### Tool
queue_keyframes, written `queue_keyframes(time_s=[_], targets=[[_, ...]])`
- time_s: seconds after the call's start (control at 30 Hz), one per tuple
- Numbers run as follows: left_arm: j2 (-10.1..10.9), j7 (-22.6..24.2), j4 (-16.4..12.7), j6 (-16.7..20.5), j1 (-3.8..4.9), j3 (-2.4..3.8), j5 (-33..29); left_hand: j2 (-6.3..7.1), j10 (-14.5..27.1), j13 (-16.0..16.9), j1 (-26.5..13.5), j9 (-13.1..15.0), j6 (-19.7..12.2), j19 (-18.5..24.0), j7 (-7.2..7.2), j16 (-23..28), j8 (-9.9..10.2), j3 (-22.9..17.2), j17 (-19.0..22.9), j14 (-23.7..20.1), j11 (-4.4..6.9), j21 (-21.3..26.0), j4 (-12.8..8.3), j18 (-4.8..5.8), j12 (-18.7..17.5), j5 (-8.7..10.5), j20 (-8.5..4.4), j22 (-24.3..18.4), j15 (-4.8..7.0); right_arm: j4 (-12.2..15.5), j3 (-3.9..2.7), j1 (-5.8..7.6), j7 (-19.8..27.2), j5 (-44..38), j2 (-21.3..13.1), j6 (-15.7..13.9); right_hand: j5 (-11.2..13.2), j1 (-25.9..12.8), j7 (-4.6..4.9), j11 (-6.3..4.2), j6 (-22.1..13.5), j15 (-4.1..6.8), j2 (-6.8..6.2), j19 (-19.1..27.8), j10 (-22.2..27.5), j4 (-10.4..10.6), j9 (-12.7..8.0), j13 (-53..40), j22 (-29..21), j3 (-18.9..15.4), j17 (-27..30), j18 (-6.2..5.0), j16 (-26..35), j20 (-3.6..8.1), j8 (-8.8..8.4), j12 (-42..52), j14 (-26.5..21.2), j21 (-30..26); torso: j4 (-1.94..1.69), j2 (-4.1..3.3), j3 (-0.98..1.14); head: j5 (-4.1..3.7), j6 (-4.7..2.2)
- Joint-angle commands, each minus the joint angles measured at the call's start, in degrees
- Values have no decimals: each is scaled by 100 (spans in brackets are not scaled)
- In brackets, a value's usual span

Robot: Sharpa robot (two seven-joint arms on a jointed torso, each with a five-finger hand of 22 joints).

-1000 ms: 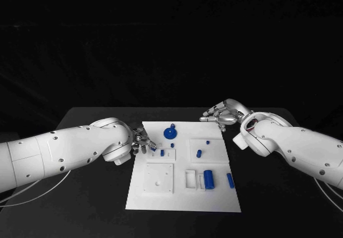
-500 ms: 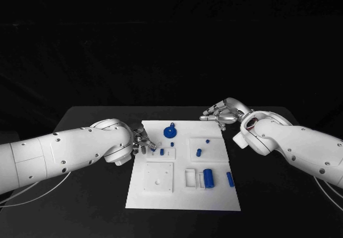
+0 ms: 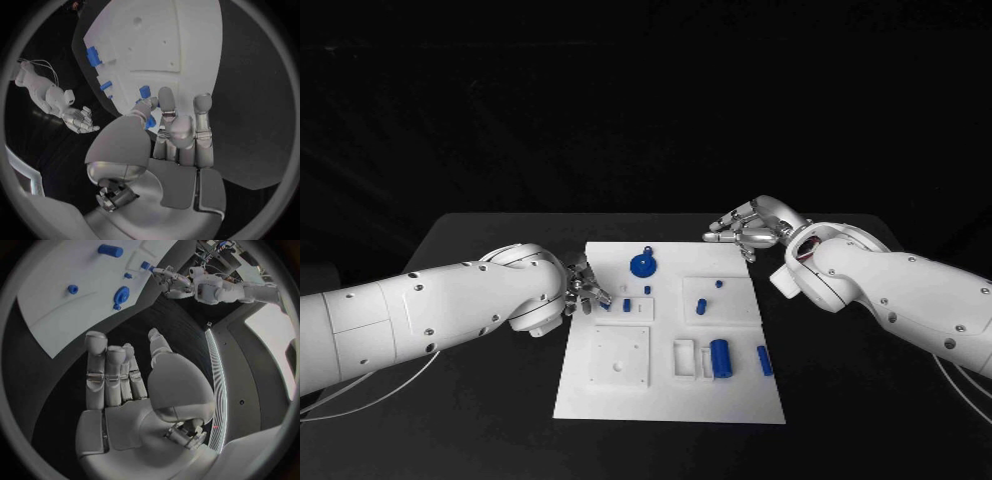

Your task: Assemble the parts on the task board

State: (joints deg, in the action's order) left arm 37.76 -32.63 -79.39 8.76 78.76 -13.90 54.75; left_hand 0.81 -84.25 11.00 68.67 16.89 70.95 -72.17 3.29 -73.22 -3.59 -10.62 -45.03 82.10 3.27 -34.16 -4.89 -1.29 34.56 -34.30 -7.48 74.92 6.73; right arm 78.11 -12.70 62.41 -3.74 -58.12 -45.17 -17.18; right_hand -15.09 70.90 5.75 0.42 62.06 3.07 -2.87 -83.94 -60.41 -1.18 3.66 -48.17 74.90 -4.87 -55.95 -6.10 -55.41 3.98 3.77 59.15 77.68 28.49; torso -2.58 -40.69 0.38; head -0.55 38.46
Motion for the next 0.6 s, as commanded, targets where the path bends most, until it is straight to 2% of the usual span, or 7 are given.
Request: queue_keyframes(time_s=[0.03,0.6], targets=[[-29,-10,13,-87,-29,3,88,-53,-266,4,-6,3,932,4,-421,-19,-24,-180,-5,12,76,-11,-180,-113,39,-22,5,115,20,11,-2,-4,47,4,2,34,-7,24,0,19,-43,8,8,-186,-36,7,-8,6,305,-11,9,-68,28,20,-21,-18,30,-22,0,0,1,3,-1],[-83,15,74,-18,-100,3,174,-61,-265,14,-2,-5,928,11,-419,-24,-23,-177,-9,11,76,-30,-175,-115,41,3,6,113,20,11,-2,-7,53,15,-2,35,-7,24,0,19,-43,8,8,-186,-36,7,-8,6,305,-11,9,-68,28,20,-21,-18,30,-22,1,0,4,-16,4]])
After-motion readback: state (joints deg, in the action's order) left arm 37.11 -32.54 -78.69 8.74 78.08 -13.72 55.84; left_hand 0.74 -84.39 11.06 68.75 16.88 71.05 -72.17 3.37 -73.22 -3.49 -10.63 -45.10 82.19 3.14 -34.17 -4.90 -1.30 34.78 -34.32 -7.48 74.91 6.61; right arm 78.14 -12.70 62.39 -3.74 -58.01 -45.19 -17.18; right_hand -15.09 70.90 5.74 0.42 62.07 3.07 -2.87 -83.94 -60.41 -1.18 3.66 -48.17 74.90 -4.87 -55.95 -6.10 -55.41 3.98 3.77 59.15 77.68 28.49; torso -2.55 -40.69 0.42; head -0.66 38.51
